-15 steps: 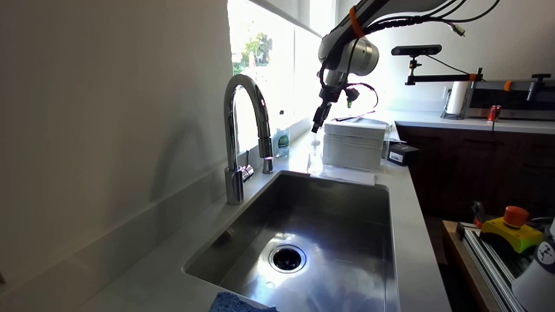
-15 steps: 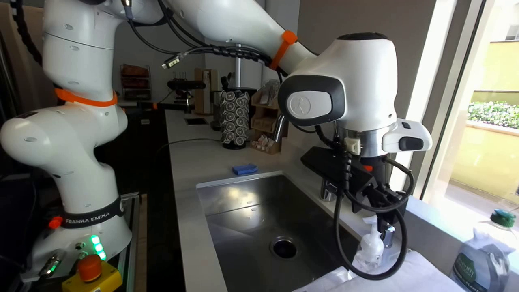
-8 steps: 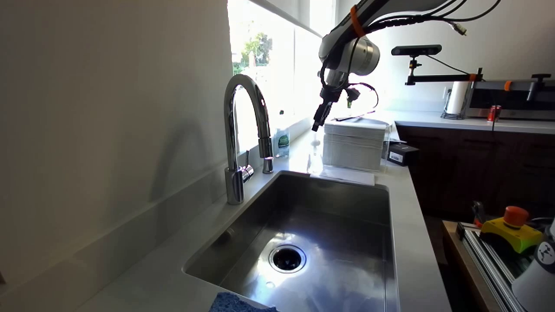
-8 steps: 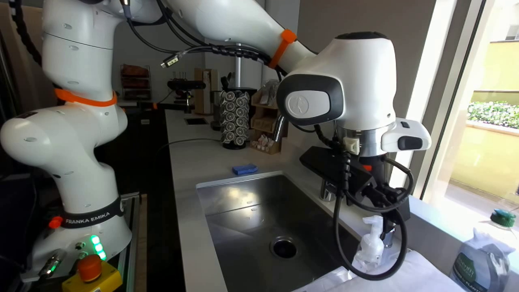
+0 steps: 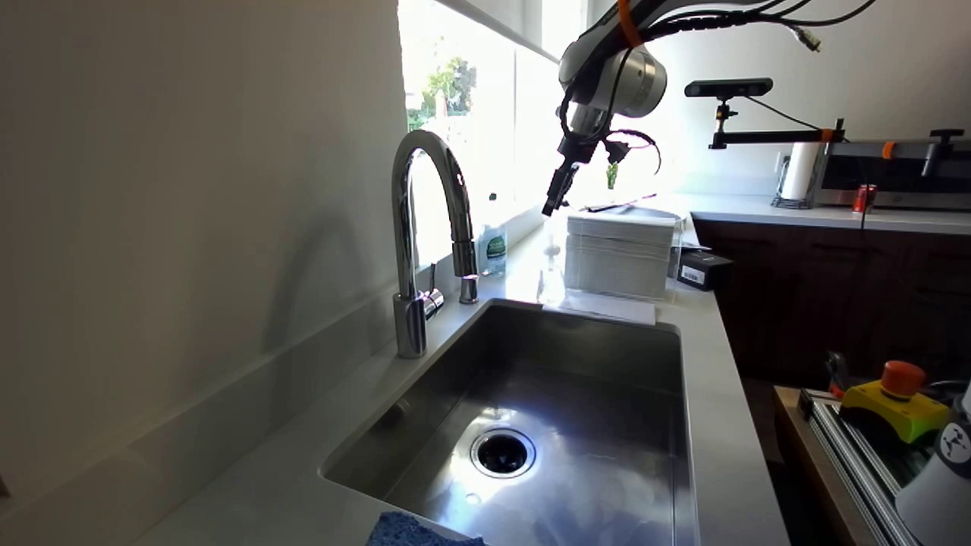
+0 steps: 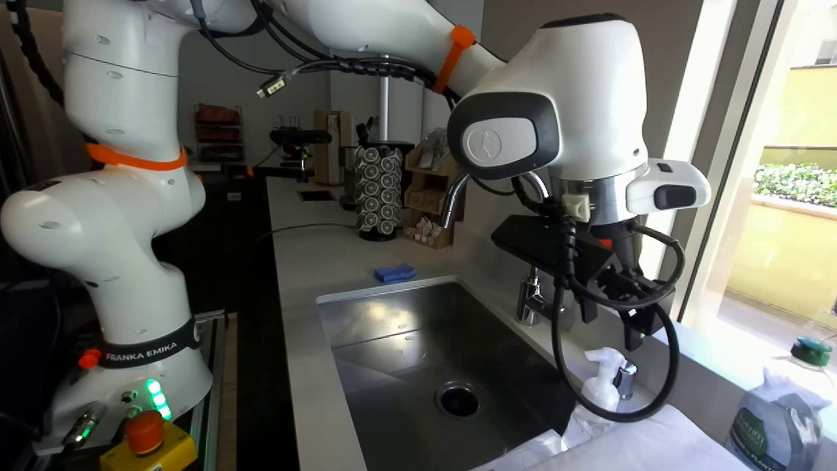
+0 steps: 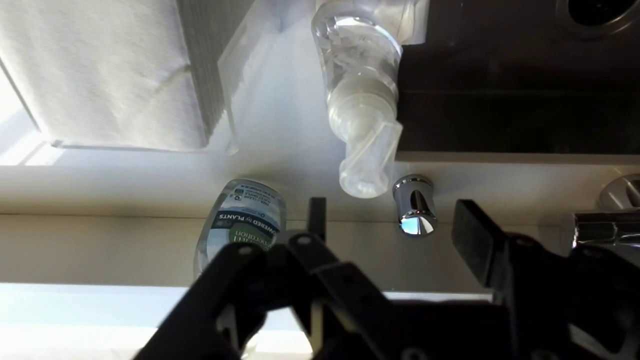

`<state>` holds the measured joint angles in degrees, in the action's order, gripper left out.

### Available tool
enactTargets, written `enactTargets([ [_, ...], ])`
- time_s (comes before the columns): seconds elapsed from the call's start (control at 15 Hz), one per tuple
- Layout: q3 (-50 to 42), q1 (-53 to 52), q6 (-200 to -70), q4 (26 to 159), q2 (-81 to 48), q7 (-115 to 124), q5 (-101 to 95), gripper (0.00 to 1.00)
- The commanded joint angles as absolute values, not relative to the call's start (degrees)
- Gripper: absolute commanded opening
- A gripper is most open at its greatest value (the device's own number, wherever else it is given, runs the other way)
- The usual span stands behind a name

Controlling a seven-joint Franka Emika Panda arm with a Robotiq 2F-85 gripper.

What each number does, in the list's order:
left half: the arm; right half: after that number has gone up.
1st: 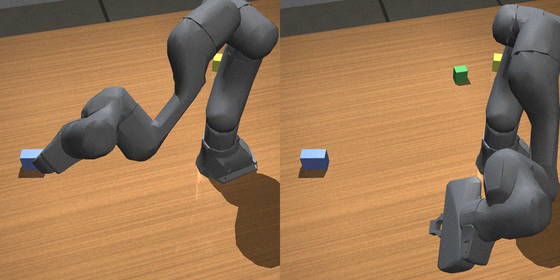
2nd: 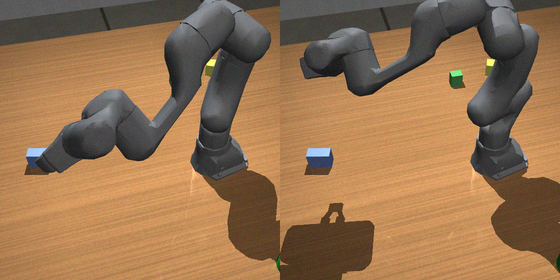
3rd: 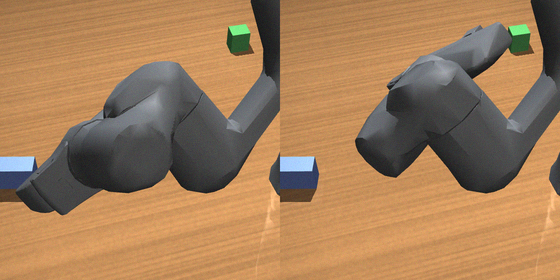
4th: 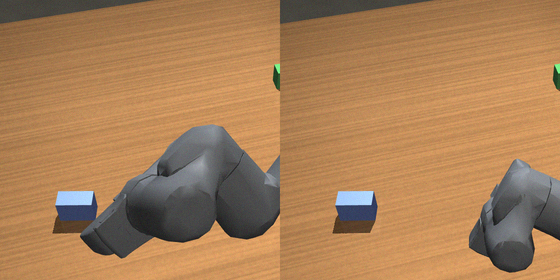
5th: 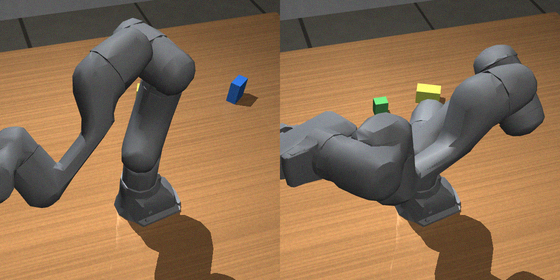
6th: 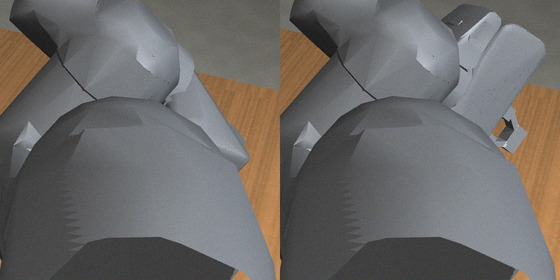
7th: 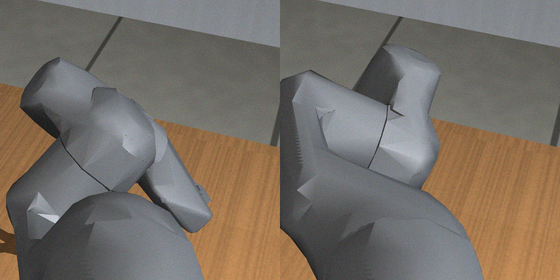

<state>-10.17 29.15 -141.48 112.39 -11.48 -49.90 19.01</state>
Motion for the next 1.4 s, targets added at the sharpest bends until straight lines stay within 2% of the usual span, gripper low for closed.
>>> enactTargets([
  [0.0, -11.4, 28.2, -140.2, 112.0, -11.6, -50.7, 20.7, 0.35],
  [0.33, -11.5, 28.3, -140.0, 111.8, -12.1, -50.9, 20.8, 0.01],
  [1.33, -12.6, 28.2, -139.2, 111.9, -12.8, -49.6, 19.2, 0.0],
])
